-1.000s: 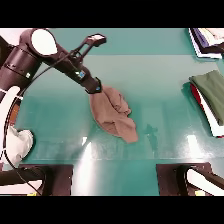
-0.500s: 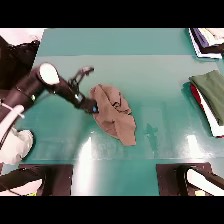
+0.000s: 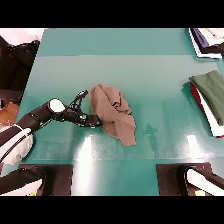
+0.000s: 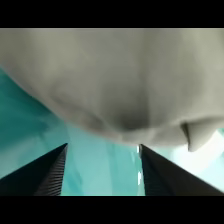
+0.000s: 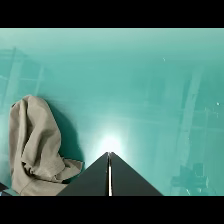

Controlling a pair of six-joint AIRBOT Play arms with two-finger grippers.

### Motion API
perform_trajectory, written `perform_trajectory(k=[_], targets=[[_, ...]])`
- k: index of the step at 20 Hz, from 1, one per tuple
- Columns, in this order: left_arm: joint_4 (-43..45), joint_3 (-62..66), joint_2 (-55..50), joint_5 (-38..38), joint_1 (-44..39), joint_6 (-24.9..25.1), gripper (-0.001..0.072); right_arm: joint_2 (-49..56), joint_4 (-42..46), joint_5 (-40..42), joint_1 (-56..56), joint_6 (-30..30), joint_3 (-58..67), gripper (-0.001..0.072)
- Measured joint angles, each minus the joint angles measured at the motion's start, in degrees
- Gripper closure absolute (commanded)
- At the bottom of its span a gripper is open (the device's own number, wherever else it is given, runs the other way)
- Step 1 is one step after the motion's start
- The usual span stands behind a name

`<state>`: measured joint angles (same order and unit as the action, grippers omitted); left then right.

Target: Fold the shirts.

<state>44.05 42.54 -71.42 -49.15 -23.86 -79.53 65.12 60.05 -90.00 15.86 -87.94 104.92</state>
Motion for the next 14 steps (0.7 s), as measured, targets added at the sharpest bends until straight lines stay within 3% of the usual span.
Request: perform_trajectory(k=[11, 12, 14], targets=[[-3.87, -1.25, -1.44, 6.54, 0.0, 0.37, 0.017, 0.0, -0.02, -0.24, -0.13, -0.02, 0.0, 0.0697], [-4.61, -1.25, -2.05, 6.51, -0.02, 0.37, 0.0199, 0.0, -0.04, -0.48, -0.31, -0.02, 0.0, 0.0697], [-6.14, -1.22, -2.89, 6.73, -0.02, 0.44, 0.0658, 0.0, -0.04, -0.87, -0.57, -0.02, 0.0, 0.0697]])
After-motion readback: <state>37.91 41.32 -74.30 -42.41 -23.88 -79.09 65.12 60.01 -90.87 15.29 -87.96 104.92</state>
